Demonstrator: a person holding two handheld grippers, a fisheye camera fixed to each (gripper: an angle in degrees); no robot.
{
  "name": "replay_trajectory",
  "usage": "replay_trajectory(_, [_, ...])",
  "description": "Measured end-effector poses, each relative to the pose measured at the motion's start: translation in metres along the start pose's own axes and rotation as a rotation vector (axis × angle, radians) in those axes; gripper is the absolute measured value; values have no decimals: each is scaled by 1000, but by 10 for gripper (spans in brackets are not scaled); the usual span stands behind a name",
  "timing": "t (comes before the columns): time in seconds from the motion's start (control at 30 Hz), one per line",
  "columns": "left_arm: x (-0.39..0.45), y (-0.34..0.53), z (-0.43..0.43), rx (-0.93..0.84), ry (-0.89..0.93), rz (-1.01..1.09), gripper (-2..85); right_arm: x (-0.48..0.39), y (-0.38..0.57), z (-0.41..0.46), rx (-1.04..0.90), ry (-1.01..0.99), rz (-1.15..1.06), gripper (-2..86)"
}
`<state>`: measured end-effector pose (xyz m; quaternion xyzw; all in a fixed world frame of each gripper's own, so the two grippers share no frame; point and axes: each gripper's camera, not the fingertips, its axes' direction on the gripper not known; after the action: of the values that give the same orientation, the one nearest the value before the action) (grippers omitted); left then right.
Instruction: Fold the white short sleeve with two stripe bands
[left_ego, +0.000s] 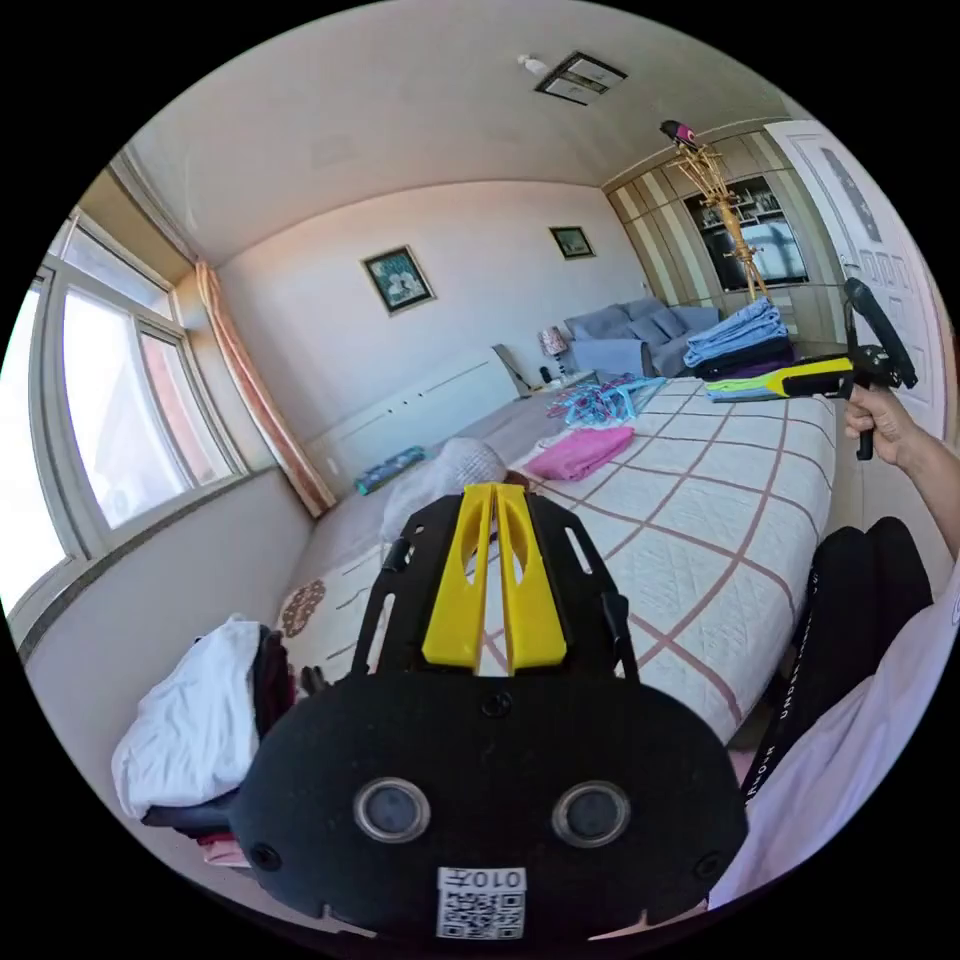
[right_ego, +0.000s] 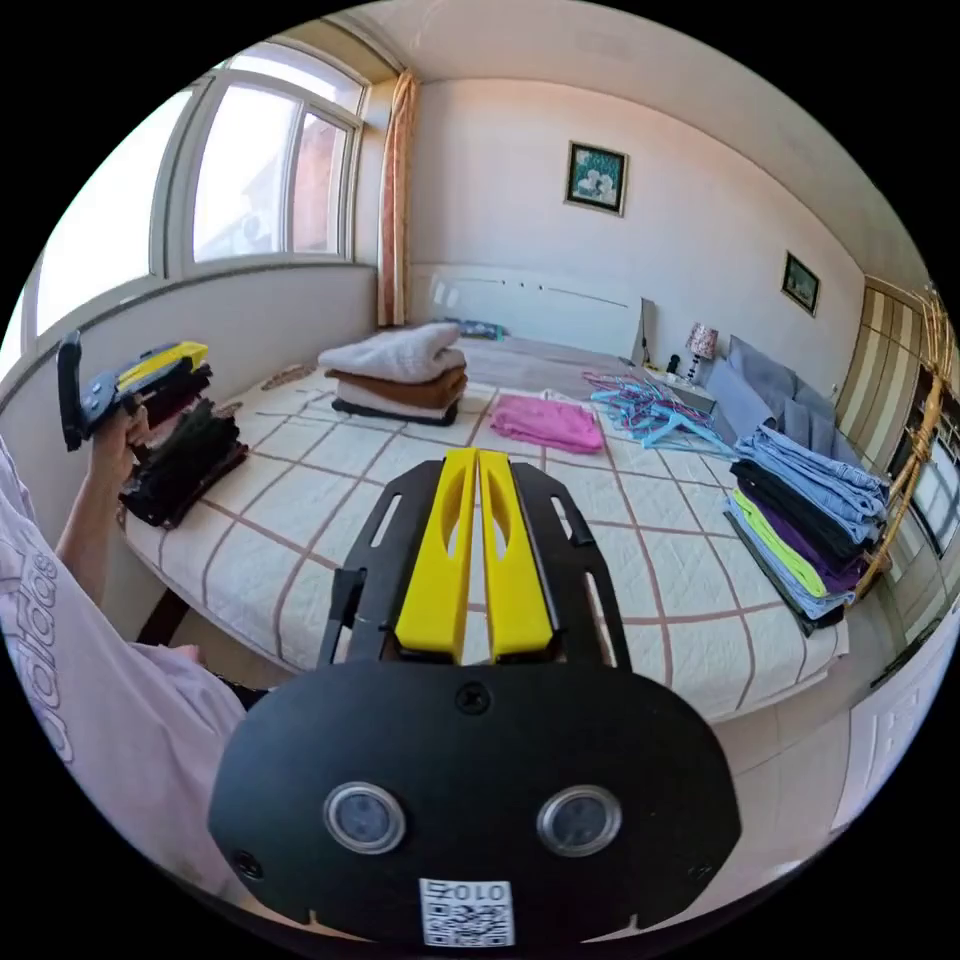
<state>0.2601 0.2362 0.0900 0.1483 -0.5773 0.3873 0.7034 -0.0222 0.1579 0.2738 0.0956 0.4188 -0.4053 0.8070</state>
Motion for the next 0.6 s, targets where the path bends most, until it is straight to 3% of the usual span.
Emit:
replay_trajectory(0.07, [-20, 13, -27, 9, -110, -8, 0, -11, 24, -8, 81, -124, -15, 40])
replay_trajectory(0.23, [-112, 53, -113, 105, -436, -170, 15, -44, 75, -3, 220, -134, -138, 54])
replay_trajectory(0.47, [-261, 119, -192, -7, -590, -442, 59, -64, 123, 18, 273, -94, -223, 57])
replay_trajectory(0.6, [-362, 189, -230, -49, -610, -730, 124, -55, 150, 31, 294, -144, -194, 69])
